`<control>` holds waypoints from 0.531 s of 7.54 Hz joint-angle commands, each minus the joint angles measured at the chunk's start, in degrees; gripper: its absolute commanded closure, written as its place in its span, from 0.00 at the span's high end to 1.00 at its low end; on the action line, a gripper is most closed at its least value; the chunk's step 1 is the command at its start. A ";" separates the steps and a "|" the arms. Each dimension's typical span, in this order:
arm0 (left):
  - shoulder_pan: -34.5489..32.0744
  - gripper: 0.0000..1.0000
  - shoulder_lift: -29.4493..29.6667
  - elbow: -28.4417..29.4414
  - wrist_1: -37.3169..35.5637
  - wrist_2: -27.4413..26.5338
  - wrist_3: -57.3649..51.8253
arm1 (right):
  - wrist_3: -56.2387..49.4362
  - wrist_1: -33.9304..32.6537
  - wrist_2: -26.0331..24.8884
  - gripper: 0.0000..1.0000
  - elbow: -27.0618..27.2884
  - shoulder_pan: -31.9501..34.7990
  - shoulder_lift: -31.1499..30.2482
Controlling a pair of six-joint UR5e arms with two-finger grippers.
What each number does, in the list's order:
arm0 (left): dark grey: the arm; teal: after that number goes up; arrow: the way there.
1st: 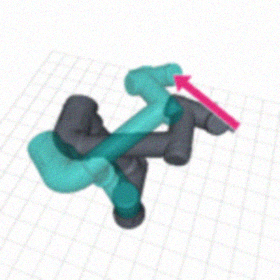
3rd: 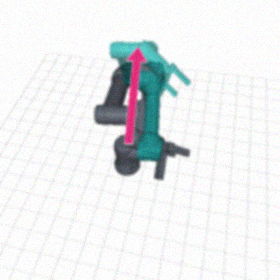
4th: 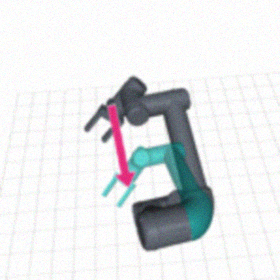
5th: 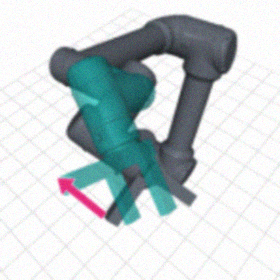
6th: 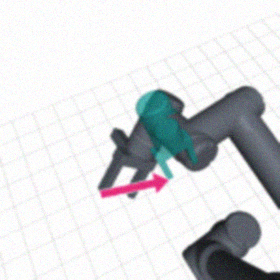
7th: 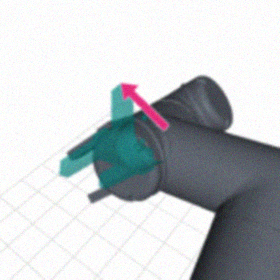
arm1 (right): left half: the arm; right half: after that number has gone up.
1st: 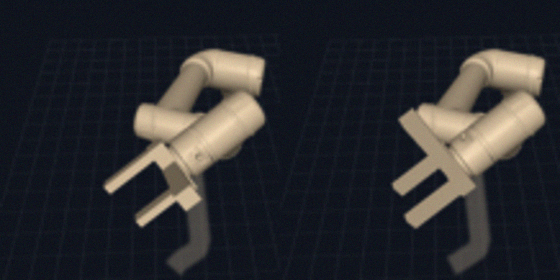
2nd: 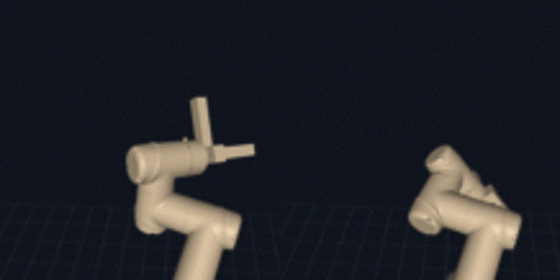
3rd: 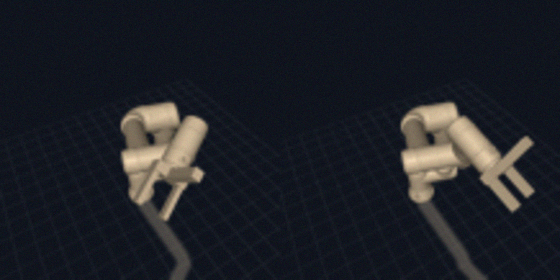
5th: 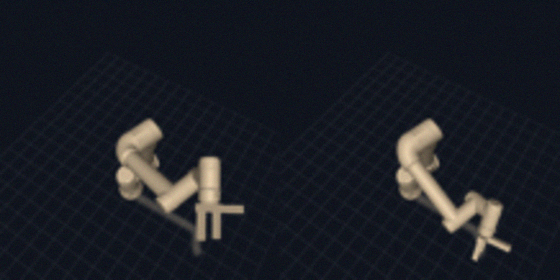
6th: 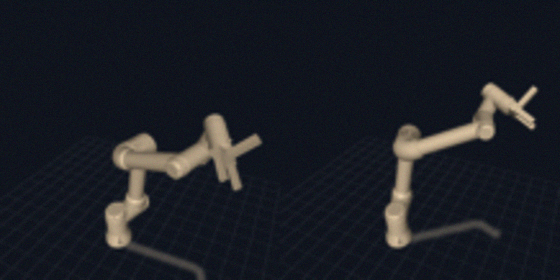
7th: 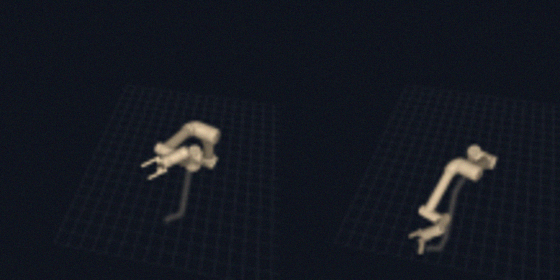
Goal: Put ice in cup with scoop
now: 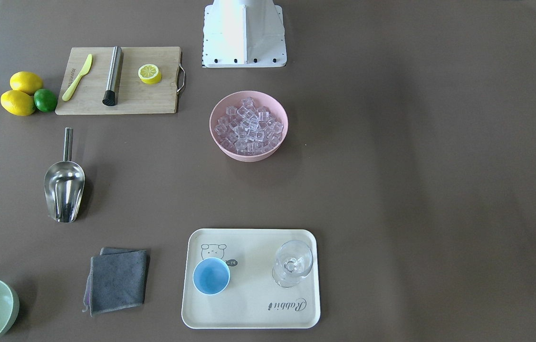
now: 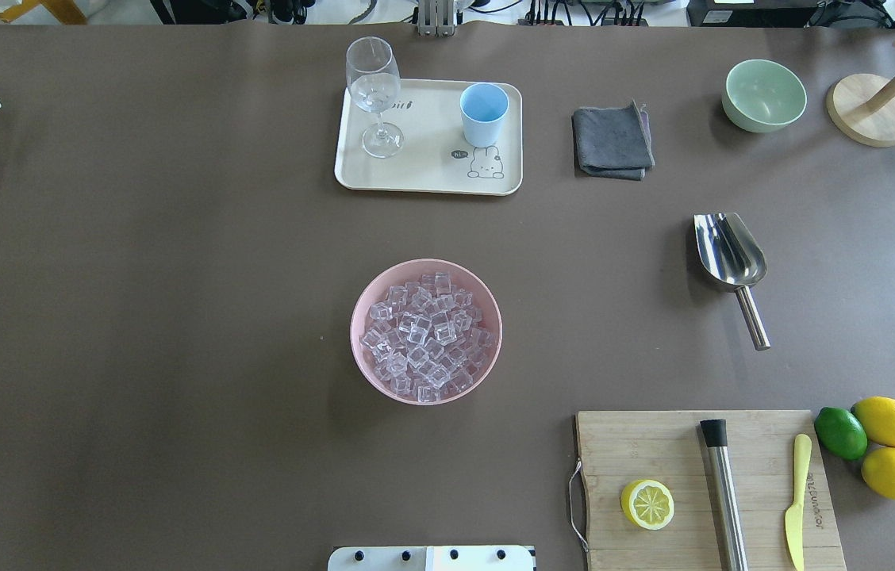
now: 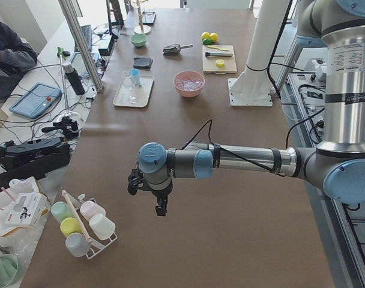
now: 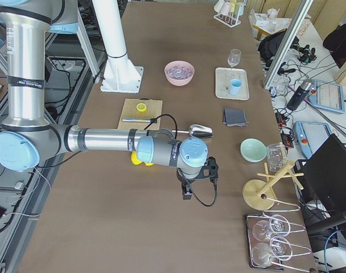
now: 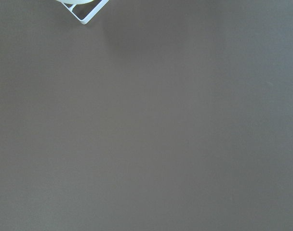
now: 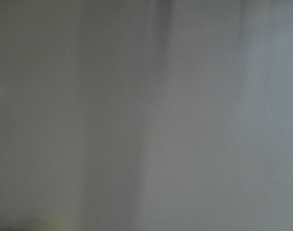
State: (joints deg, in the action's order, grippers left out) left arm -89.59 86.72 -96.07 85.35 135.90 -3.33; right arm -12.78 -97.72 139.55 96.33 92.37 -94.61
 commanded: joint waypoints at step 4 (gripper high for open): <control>2.13 0.98 1.60 0.27 0.00 0.68 0.86 | 13.59 0.43 -0.33 1.00 4.63 -7.61 0.04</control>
State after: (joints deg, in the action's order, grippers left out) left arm -88.69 87.18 -95.87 85.46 136.34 -3.10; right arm -7.99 -97.46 139.52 98.10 89.63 -94.92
